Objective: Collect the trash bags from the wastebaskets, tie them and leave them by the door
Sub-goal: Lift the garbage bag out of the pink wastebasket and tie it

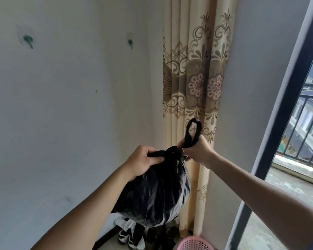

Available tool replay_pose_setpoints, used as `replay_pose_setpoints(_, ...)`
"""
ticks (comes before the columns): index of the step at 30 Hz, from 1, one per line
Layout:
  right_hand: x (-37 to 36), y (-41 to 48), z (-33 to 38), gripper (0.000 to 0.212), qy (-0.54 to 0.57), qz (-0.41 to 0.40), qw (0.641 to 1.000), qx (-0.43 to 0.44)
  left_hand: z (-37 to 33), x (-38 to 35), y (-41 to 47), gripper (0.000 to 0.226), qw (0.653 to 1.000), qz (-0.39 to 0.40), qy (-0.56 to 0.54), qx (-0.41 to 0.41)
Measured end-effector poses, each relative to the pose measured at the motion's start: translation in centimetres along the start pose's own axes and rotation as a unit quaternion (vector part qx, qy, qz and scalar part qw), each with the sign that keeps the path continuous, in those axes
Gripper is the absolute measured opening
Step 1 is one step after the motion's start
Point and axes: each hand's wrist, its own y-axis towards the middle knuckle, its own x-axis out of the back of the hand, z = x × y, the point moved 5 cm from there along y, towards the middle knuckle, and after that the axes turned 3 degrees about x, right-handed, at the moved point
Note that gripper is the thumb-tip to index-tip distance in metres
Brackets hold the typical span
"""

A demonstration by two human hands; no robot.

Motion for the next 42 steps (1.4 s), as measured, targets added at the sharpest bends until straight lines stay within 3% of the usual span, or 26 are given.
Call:
replay_pose_setpoints(1,0.1,0.1,0.4,0.016,-0.121,-0.036,0.992,0.031,-0.6,-0.4,0.0,0.006,0.999,-0.001,0.042,-0.017)
replay_pose_setpoints(3,-0.3,0.1,1.0,0.017,-0.321,-0.070,0.939,0.101,-1.7,-1.5,-0.3,0.010,0.994,-0.001,0.093,-0.050)
replay_pose_setpoints(5,-0.5,0.2,1.5,0.017,-0.352,-0.094,0.919,0.150,-2.1,-2.2,-0.6,0.017,0.994,-0.003,0.092,-0.066)
replay_pose_setpoints(7,-0.5,0.4,1.7,0.021,-0.302,-0.124,0.928,0.177,-1.8,-2.4,-1.1,0.026,0.996,0.019,0.062,-0.059)
replay_pose_setpoints(10,-0.6,0.4,1.3,0.021,-0.168,-0.164,0.957,0.170,-1.2,-1.3,-1.9,0.021,0.998,0.053,0.003,-0.023)
replay_pose_setpoints(12,-0.7,0.8,0.6,0.023,-0.031,-0.150,0.980,0.125,-0.7,0.8,-1.6,0.023,0.999,-0.035,-0.020,-0.013)
replay_pose_setpoints(15,-1.1,1.3,0.5,0.032,0.117,-0.111,0.982,0.095,-0.8,3.3,-1.1,0.012,0.987,-0.157,-0.030,-0.034)
replay_pose_setpoints(19,-1.3,1.5,0.9,0.019,0.115,-0.079,0.988,0.072,-2.1,3.6,-0.3,0.012,0.986,-0.153,-0.011,-0.059)
replay_pose_setpoints(26,-2.4,0.2,0.3,0.035,0.294,0.042,0.954,-0.036,-3.3,2.2,0.3,0.010,0.990,-0.109,-0.006,-0.090)
replay_pose_setpoints(36,-4.4,-0.5,1.2,0.005,0.343,0.095,0.933,-0.046,-5.3,1.9,-0.3,0.013,0.980,-0.105,0.107,-0.134)
replay_pose_setpoints(42,-4.1,-0.6,1.0,0.017,0.346,0.167,0.922,-0.050,-5.1,2.0,-0.4,0.013,0.980,-0.118,0.111,-0.114)
